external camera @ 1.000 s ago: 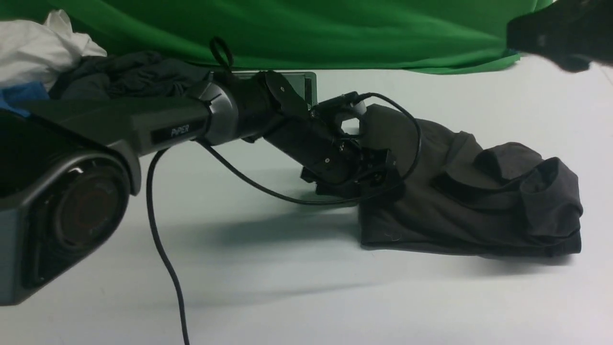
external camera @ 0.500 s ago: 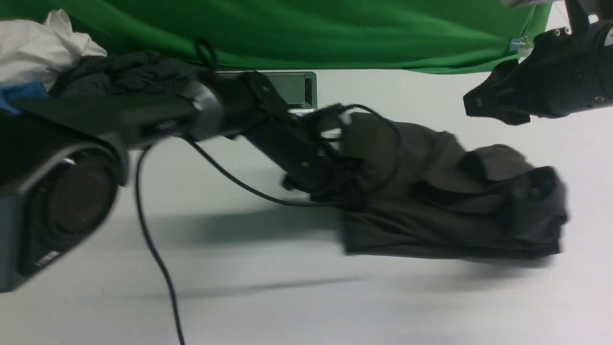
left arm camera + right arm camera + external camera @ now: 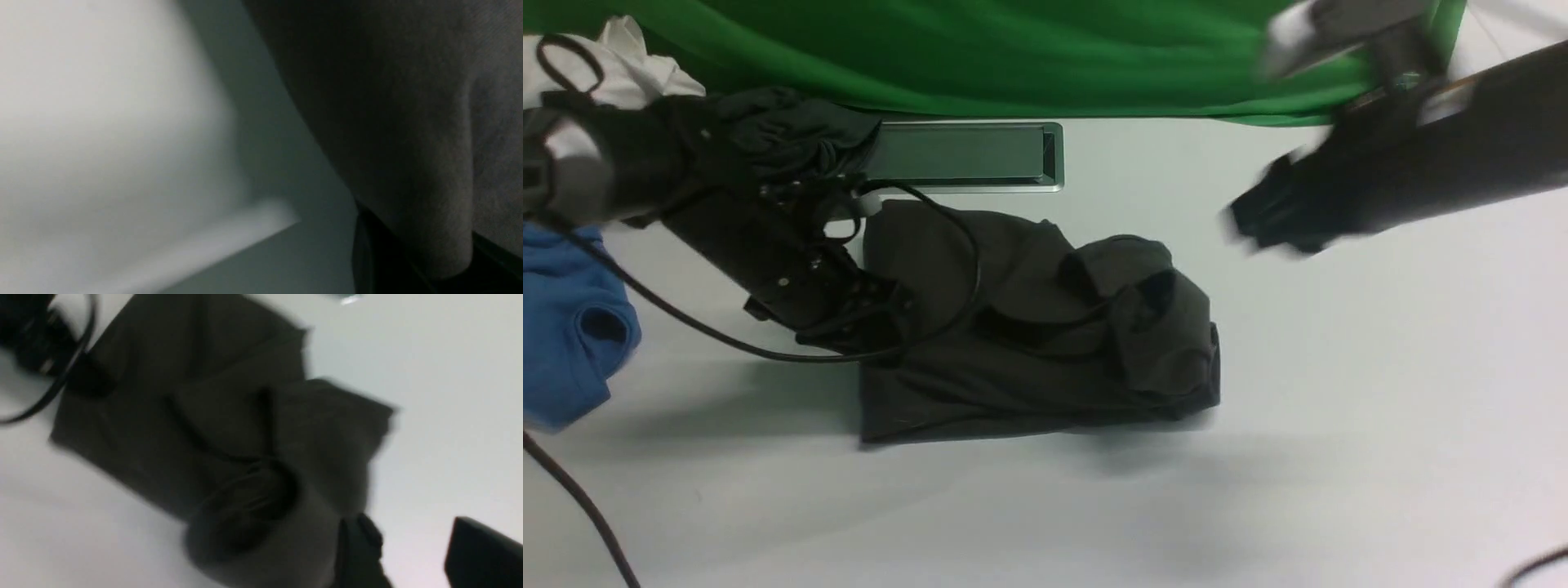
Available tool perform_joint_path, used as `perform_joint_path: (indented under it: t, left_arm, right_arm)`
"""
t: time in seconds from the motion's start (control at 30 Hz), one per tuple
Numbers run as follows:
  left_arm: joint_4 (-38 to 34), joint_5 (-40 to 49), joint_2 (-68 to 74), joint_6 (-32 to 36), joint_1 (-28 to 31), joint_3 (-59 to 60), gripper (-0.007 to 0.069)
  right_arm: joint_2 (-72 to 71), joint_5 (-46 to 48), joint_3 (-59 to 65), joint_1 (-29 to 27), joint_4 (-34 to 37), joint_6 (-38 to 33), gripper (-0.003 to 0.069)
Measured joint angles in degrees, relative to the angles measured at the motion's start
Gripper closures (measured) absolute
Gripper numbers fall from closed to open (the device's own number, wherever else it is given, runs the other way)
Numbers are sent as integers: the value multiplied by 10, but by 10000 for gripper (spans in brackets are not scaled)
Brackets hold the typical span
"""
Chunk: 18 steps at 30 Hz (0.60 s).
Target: Fold a long-sleeved shirt on a white desktop.
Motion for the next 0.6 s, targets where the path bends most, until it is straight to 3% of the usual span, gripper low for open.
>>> perform_joint_path:
  t: [0.1, 0.23, 0.4, 0.43, 0.5, 0.6]
  left_arm:
    - [10, -12, -1, -16, -1, 1, 509]
    - [16, -29, -3, -43, -1, 1, 468]
    - [26, -39, -4, -86, -1, 1, 241]
    - [26, -39, -4, -86, -1, 1, 241]
    - [28, -36, -12, -106, -1, 1, 110]
    - [37, -34, -36, -118, -1, 1, -5]
  right_arm:
    - [63, 21, -58, 39, 1, -16, 227]
    - [117, 26, -131, 64, 2, -24, 189]
    - [197, -7, -218, 96, 2, -54, 185]
    - [199, -8, -219, 97, 3, -55, 185]
    - [225, -14, -225, 103, 3, -65, 185]
    - [246, -6, -225, 104, -2, -65, 185]
